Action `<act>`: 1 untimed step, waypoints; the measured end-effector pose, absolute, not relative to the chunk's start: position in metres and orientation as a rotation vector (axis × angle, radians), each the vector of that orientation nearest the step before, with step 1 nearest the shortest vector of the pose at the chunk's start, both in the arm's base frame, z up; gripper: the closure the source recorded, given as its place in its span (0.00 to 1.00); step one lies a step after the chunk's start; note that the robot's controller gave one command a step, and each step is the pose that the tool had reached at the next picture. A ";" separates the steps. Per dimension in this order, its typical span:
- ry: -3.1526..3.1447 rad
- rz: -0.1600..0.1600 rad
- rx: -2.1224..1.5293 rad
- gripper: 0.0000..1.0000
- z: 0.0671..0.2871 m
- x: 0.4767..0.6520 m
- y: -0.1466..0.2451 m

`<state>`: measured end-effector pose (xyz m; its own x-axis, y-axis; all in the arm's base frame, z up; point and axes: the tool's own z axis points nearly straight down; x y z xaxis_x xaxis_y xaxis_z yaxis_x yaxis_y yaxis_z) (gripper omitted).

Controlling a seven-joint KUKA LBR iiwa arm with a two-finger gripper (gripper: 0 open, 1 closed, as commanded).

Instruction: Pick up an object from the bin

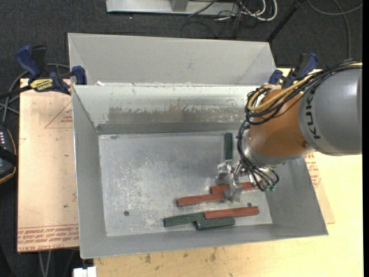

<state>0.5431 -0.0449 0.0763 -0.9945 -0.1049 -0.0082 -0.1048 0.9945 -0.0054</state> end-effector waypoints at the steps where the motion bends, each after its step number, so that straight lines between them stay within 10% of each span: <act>1: 3.131 -0.008 -0.173 1.00 0.076 0.544 -0.045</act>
Offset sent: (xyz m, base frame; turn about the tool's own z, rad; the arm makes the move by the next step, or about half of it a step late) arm -0.0027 0.0038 -0.0063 -0.0081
